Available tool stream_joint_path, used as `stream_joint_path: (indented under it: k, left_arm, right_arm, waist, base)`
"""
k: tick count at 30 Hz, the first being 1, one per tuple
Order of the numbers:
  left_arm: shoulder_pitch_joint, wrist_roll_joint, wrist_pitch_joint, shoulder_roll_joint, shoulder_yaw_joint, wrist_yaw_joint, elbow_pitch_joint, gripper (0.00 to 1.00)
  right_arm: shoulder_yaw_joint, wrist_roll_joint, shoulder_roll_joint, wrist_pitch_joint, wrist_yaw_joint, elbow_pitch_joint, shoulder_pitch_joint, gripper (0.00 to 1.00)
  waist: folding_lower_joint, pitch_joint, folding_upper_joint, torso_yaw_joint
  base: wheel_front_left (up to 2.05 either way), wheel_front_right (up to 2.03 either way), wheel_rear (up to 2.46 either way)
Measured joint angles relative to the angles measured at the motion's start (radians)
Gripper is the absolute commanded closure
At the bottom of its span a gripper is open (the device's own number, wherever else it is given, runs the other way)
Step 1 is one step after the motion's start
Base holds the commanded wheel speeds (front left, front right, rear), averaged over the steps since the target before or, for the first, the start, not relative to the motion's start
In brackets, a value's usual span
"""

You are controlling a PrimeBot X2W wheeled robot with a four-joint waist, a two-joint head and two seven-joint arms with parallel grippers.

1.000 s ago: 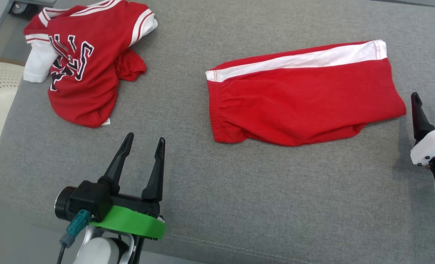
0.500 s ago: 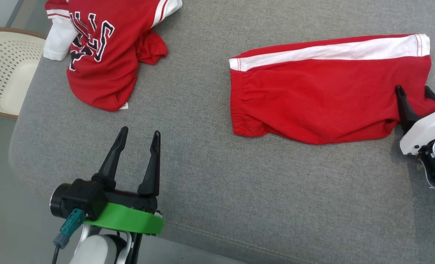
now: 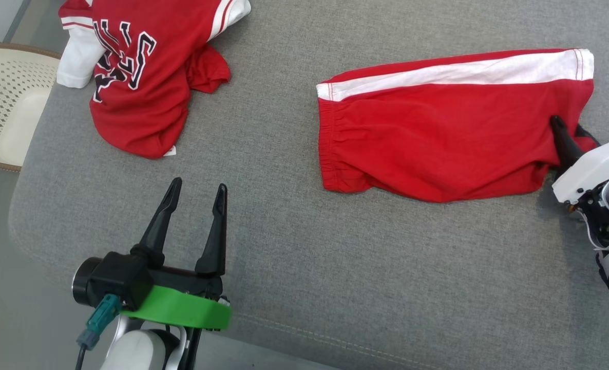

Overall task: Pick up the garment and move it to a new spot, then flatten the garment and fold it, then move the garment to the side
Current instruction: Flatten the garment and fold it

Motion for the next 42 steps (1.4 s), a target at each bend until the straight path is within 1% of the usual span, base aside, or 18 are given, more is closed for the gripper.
stream_joint_path:
  k: [3,12,16,23,31,36,42]
  left_arm:
    - [0.001,0.000,0.000,-0.003,0.006,0.000,0.001,0.00]
    - [0.016,0.000,0.000,-0.021,0.024,-0.001,0.004,0.00]
    - [0.029,0.000,0.000,-0.024,0.029,-0.002,0.005,0.00]
    - [0.036,0.000,0.000,-0.027,0.037,-0.010,0.009,0.00]
    - [0.061,0.002,0.000,-0.028,0.058,-0.018,0.012,0.00]
    - [0.078,0.006,0.000,-0.028,0.061,-0.023,0.014,0.00]
    - [0.087,0.021,0.000,-0.027,0.061,-0.030,0.017,0.00]
  right_arm:
    - [-0.003,0.025,0.013,0.014,0.009,0.009,-0.001,1.00]
    - [-0.028,0.097,0.023,0.026,0.010,0.015,0.001,1.00]
    - [-0.043,0.125,0.023,0.015,0.018,0.010,0.007,1.00]
    - [-0.054,0.155,0.020,-0.019,0.019,-0.021,0.070,1.00]
    - [-0.055,0.192,0.025,-0.069,0.019,-0.081,0.190,1.00]
    - [-0.043,0.206,0.046,-0.091,0.019,-0.103,0.263,1.00]
    - [-0.027,0.203,0.042,-0.105,0.019,-0.105,0.288,1.00]
  waist:
    - [0.0000,-0.010,0.0000,-0.003]
    - [0.0000,-0.038,0.0000,-0.026]
    - [0.0000,-0.052,0.0000,-0.043]
    - [0.0000,-0.077,0.0000,-0.078]
    - [0.0000,-0.110,0.0000,-0.130]
    - [0.0000,-0.129,0.0000,-0.173]
    - [0.0000,-0.150,0.0000,-0.229]
  base:
    - [0.00,0.00,0.00]
    - [0.00,0.00,0.00]
    - [0.00,0.00,0.00]
    - [0.00,0.00,0.00]
    - [0.00,0.00,0.00]
    - [0.00,0.00,0.00]
    - [0.00,0.00,0.00]
